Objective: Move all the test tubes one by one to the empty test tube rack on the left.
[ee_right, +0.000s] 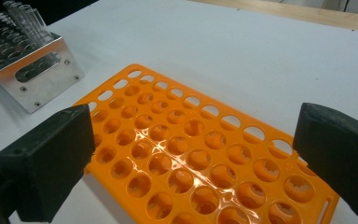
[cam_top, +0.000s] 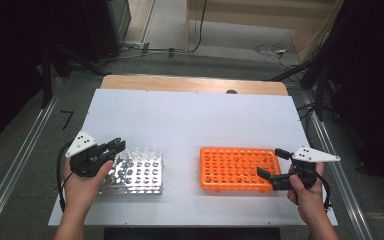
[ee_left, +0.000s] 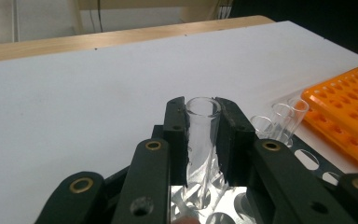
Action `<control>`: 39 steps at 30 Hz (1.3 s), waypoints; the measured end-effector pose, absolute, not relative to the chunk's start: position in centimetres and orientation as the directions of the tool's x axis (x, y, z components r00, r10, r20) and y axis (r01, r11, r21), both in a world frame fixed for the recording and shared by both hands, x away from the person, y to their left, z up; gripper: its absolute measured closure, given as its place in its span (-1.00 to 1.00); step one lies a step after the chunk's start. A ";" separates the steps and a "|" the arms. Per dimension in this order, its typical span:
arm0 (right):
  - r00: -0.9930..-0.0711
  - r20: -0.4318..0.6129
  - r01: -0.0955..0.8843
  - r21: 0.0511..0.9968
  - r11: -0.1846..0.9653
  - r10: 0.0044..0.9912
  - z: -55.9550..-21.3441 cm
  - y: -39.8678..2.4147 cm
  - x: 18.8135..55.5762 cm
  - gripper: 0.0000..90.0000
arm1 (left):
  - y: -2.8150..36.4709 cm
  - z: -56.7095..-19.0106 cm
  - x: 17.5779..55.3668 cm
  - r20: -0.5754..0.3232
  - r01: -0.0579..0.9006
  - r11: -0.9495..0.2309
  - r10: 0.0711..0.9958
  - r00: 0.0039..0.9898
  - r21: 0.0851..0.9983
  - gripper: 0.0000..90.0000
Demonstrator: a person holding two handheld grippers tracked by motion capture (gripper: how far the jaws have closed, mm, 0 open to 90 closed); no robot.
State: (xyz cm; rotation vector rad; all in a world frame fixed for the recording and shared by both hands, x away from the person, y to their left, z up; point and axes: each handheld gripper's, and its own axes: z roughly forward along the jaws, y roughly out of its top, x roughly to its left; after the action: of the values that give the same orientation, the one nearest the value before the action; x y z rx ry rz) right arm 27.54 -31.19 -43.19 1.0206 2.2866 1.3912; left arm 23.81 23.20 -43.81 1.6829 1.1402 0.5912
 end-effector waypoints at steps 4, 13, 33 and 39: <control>-0.713 0.121 0.426 0.857 0.290 0.691 -43.3 -31.2 27.6 -1.00 | 23.1 -44.1 23.7 -0.114 0.430 -0.097 0.891 0.440 0.898 0.66; -0.714 0.131 0.428 0.859 0.281 0.688 -43.4 -31.3 27.7 -1.00 | 23.0 -44.2 23.6 -0.136 0.454 -0.086 0.889 0.436 0.887 0.52; -0.714 0.123 0.418 0.864 0.279 0.690 -43.4 -31.5 27.8 -1.00 | 22.9 -42.9 22.7 -0.180 0.423 -0.046 0.859 0.480 0.905 -0.43; -0.715 0.125 0.416 0.867 0.275 0.687 -43.5 -31.5 27.9 -1.00 | 21.9 -43.1 22.5 -0.179 0.421 -0.054 0.851 0.493 0.905 -0.87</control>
State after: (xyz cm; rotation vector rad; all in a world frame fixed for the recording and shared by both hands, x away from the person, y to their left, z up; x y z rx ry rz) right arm 27.89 -31.54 -43.46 1.0140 2.2732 1.4147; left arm 22.51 21.93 -43.05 1.6710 1.1006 0.5034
